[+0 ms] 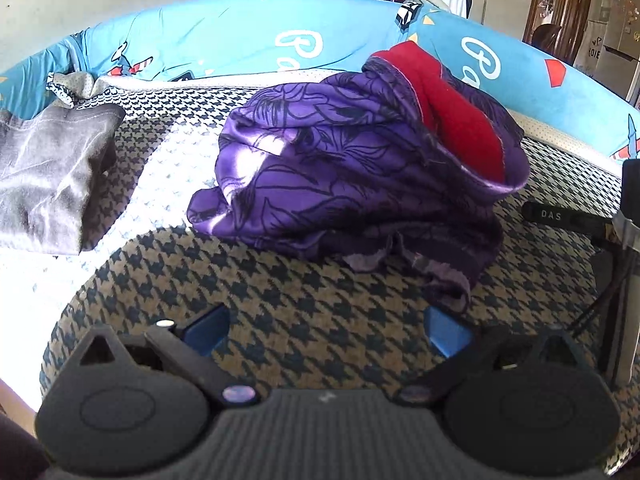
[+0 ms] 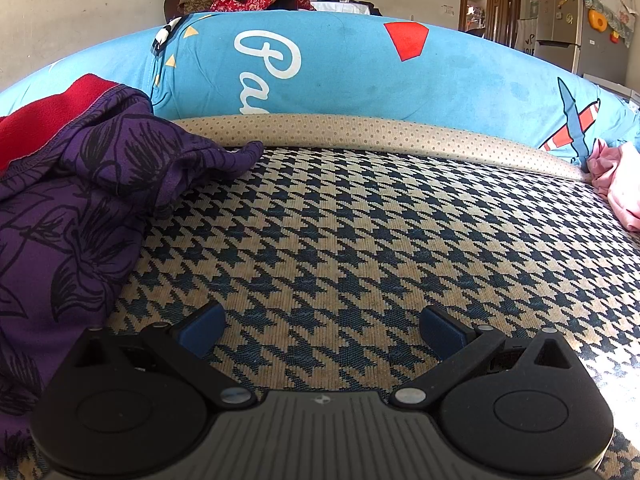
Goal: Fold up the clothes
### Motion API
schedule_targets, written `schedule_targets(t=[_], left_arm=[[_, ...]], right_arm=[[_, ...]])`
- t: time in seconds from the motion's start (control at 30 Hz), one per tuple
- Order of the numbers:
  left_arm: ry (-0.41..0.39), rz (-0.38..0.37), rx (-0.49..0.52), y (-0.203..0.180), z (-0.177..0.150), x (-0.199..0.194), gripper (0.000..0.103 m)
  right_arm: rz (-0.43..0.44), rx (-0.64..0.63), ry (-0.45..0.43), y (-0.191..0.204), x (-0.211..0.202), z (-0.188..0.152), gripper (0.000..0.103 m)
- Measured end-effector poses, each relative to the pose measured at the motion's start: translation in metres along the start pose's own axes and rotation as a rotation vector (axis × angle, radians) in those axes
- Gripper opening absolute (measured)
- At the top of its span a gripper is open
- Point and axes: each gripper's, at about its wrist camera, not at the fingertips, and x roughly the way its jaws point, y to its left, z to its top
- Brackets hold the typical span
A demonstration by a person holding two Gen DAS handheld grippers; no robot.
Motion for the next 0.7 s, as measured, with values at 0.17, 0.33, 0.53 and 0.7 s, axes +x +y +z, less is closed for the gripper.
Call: schedule_targets(t=[0.17, 0.33, 0.53, 0.7], left_arm=[[-0.05, 0.011, 0.016, 0.003, 0.012, -0.009, 0.103], [-0.062, 0.038, 0.005, 0.013, 0.01, -0.007, 0.103], [-0.076, 0.032, -0.04, 0.026, 0.01, -0.01, 0.103], [-0.097, 0.022, -0.046, 0.03, 0.009, -0.015, 0.103]], right_arm=[[0.001, 0.001, 0.0, 0.0, 0.0, 0.0, 0.103], [0.0, 0.0, 0.0, 0.0, -0.001, -0.001, 0.103], [0.0, -0.001, 0.0, 0.0, 0.0, 0.0, 0.103], [0.0, -0.001, 0.0, 0.0, 0.0, 0.0, 0.103]])
